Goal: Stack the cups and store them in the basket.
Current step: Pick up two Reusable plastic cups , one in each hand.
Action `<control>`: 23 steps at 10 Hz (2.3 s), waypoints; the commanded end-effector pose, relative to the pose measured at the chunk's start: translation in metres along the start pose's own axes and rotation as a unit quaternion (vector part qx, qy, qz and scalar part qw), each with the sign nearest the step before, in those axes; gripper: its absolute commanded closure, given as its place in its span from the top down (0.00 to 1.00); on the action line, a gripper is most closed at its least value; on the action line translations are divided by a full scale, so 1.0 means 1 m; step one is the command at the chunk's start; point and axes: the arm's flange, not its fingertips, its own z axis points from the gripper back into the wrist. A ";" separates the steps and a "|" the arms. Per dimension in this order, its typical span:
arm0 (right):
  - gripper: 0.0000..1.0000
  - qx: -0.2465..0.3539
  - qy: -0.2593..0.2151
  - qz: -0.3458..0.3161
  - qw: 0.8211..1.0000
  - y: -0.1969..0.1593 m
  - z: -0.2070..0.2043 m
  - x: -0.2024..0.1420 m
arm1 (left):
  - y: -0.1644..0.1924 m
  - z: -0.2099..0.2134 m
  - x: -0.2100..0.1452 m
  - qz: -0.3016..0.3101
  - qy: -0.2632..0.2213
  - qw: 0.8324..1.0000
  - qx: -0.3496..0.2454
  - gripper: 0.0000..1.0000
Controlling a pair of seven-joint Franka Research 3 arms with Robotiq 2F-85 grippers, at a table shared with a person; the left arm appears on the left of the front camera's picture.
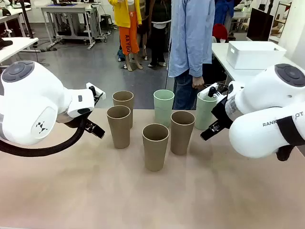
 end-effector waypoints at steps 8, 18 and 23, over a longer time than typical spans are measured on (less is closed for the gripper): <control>1.00 0.000 0.000 0.000 1.000 0.000 0.000 0.000 | 0.000 0.000 0.000 0.000 0.000 1.000 0.000 1.00; 1.00 0.133 -0.123 0.103 0.978 -0.150 0.179 -0.033 | 0.143 0.153 -0.004 -0.176 -0.095 0.959 -0.199 1.00; 1.00 0.195 -0.220 0.133 0.947 -0.211 0.195 -0.123 | 0.212 0.172 -0.084 -0.214 -0.187 0.916 -0.284 1.00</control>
